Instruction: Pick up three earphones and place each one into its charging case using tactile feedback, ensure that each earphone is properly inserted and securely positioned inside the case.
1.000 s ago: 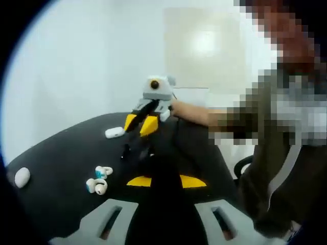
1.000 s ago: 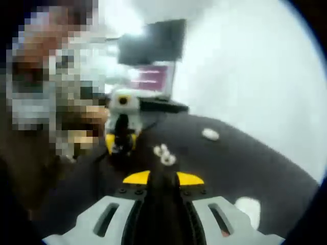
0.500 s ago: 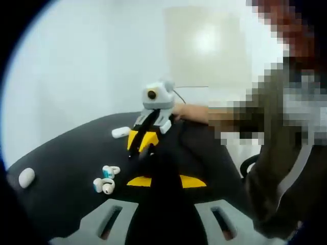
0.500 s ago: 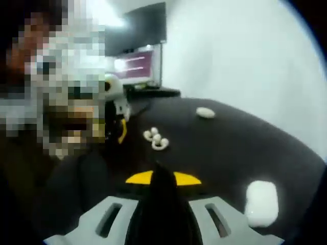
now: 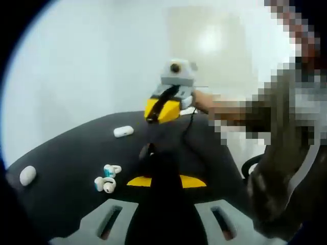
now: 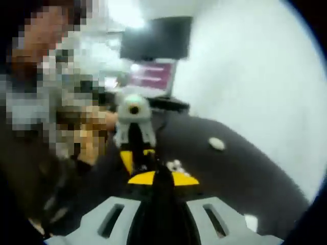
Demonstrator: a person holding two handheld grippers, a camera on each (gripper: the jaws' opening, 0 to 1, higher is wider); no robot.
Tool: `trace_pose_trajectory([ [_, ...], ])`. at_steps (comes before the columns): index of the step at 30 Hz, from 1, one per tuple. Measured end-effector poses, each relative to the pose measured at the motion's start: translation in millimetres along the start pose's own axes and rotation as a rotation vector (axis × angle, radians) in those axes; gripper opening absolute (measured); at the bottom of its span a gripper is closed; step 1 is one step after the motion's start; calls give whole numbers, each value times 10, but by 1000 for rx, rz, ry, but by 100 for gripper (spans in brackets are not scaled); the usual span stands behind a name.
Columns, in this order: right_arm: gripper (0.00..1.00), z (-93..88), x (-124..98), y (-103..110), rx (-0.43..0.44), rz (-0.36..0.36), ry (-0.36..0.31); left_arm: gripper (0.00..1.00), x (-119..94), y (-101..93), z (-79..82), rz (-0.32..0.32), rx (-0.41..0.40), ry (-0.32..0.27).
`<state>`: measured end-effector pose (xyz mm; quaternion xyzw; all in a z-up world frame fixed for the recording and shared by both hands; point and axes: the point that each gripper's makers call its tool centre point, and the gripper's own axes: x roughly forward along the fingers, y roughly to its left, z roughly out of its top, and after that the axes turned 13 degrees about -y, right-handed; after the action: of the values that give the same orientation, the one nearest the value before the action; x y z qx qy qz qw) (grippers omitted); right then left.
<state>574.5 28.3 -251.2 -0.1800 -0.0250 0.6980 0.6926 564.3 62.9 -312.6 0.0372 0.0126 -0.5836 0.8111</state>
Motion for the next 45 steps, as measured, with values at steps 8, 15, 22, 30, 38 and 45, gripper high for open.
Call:
trace_pose_trajectory([
  [8, 12, -209, 178, 151, -232, 78, 387, 14, 5, 14, 2, 1, -26, 2],
  [15, 12, -256, 161, 149, -353, 89, 547, 14, 7, 15, -6, 12, -35, 3],
  [22, 12, -144, 155, 167, -430, 106, 643, 14, 13, -2, 10, 16, -34, -3],
  [30, 12, -147, 211, 236, -447, 153, 717, 14, 20, -29, 7, 19, -28, 0],
  [38, 12, -181, 156, 222, -470, 193, 820, 14, 13, -48, 34, 21, -38, -7],
  [45, 12, -231, 167, 217, -491, 222, 903, 14, 14, -59, 31, 21, -30, -5],
])
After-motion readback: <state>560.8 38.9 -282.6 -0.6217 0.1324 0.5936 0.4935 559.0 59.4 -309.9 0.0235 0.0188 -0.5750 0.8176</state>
